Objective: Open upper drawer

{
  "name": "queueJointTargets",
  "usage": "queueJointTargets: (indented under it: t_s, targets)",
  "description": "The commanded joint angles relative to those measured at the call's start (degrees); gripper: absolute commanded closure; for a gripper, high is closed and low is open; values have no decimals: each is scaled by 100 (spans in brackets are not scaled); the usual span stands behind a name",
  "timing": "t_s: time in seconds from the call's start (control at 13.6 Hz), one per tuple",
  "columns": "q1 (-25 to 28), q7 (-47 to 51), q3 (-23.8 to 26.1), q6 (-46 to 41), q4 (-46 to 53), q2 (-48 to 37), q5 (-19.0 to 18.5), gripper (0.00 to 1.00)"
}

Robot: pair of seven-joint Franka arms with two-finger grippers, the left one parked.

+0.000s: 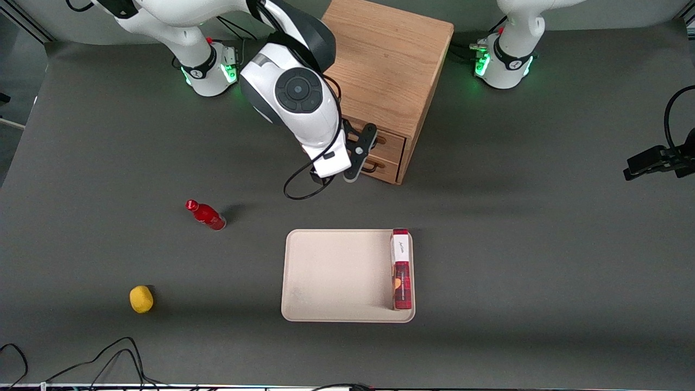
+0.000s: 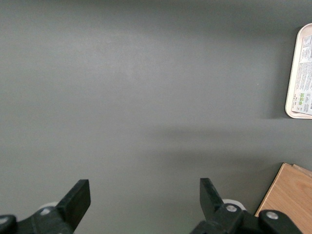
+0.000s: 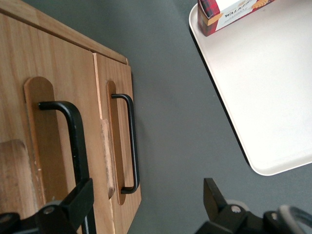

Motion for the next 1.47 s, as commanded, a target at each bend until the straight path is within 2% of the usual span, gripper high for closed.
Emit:
queueJointTargets:
  t_s: [0.0, 0.15, 0.44, 1.4]
  targets:
    - [38, 180, 6, 96, -124, -54, 121, 0]
    - [-6, 180, 102, 96, -168, -45, 138, 0]
    - [-41, 75, 164, 96, -194, -54, 446, 0]
    - [-50, -180, 147, 386, -537, -45, 341, 0]
